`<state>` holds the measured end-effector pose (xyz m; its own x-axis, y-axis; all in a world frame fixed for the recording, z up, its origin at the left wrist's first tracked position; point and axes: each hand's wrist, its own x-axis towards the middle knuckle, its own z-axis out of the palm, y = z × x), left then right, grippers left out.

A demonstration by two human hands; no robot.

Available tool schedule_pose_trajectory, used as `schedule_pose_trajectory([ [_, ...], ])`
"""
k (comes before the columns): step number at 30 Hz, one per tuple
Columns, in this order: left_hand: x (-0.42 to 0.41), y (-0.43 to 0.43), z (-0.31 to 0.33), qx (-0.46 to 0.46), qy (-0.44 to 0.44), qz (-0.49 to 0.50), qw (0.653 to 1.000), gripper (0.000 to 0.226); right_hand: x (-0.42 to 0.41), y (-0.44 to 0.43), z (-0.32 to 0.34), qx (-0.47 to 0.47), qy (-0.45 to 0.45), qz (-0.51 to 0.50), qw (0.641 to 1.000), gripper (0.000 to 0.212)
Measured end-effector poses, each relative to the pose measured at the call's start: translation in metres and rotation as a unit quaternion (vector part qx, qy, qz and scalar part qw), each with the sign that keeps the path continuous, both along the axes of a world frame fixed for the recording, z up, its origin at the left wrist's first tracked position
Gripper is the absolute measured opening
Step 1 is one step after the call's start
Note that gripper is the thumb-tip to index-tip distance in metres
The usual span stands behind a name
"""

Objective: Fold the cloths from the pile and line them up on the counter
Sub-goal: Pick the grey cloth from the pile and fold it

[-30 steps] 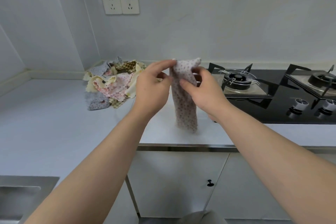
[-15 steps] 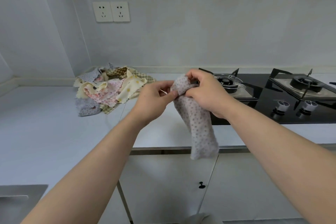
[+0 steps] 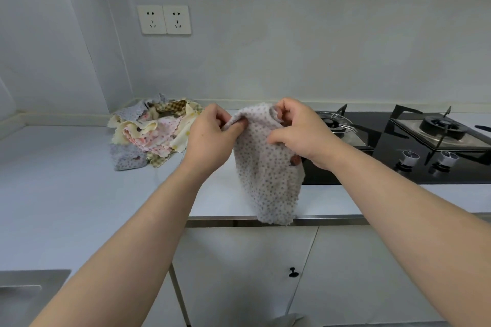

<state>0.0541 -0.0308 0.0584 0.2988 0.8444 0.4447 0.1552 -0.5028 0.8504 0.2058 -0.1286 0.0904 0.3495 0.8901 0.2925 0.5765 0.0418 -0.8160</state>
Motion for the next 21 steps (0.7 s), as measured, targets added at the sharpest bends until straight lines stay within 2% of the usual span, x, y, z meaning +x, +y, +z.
schedule_pose_trajectory([
  [5, -0.012, 0.009, 0.009, -0.003, -0.046, 0.010, 0.999, 0.024, 0.003, 0.006, 0.007, -0.027, -0.028, -0.026, 0.999, 0.044],
  [8, -0.021, 0.015, 0.015, 0.018, -0.037, 0.012, 0.999, 0.026, 0.012, 0.007, 0.011, -0.064, 0.018, -0.012, 0.998, 0.040],
  [11, -0.029, 0.022, 0.018, 0.015, -0.015, 0.047, 0.999, 0.028, 0.017, 0.008, 0.013, -0.061, 0.074, 0.005, 0.995, 0.040],
  [15, -0.035, 0.025, 0.021, 0.044, 0.070, 0.087, 0.993, 0.011, 0.018, 0.010, 0.015, -0.041, 0.123, -0.020, 0.991, 0.021],
  [17, -0.039, 0.027, 0.022, 0.057, 0.140, 0.102, 0.983, 0.027, 0.019, 0.012, 0.015, -0.036, 0.118, -0.048, 0.991, 0.019],
  [19, -0.043, 0.031, 0.023, 0.059, 0.187, 0.117, 0.973, 0.035, 0.019, 0.013, 0.015, -0.021, 0.132, -0.065, 0.989, 0.016],
  [21, -0.045, 0.035, 0.024, 0.021, 0.167, 0.114, 0.979, 0.033, 0.019, 0.016, 0.014, -0.010, 0.155, -0.072, 0.985, 0.016],
])
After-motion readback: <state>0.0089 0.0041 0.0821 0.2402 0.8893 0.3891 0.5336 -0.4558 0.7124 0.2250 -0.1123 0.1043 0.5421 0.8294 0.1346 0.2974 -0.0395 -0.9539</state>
